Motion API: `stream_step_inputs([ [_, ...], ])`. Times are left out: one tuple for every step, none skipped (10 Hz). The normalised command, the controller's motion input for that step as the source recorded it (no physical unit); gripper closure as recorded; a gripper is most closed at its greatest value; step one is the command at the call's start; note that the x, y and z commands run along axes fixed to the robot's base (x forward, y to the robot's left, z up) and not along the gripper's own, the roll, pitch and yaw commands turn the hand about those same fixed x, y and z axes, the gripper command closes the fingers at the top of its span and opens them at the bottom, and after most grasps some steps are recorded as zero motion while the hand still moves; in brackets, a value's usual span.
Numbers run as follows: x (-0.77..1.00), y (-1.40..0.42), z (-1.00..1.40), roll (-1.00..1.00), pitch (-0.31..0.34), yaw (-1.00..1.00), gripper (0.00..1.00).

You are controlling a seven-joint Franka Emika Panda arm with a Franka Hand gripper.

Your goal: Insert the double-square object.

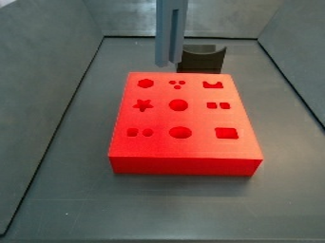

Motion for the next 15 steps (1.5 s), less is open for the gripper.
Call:
stream_step_inputs([
  [0.0,0.0,-0.11,0.0,0.0,-1.0,1.0],
  [0.0,0.0,-0.11,0.0,0.0,-1.0,1.0],
  [0.0,0.0,-0.11,0.0,0.0,-1.0,1.0],
  [0.0,0.0,-0.12,0.0,0.0,-1.0,1.0],
  [0.0,0.0,-0.13,0.0,0.0,-1.0,1.0],
  [0.0,0.0,-0.13,0.0,0.0,-1.0,1.0],
  [0.0,0.0,-0.15,0.0,0.0,-1.0,1.0],
  [0.08,0.0,0.0,0.03,0.043,-0.23,1.0],
  [0.0,0.0,-0.08,0.0,-0.014,0.02,1.0],
  [0.72,-0.05,-0.26,0.08,0.0,-0.13,1.0],
  [0.94,-0.03,-0.15,0.12,0.041,-0.14,1.0],
  [0.97,-0.03,-0.02,0.08,0.047,-0.12,1.0],
  [0.99,0.0,0.0,0.09,0.101,-0.06,1.0],
  [0.93,0.0,0.0,0.18,0.146,-0.06,1.0],
  [0.96,0.0,0.0,0.19,0.136,-0.05,1.0],
])
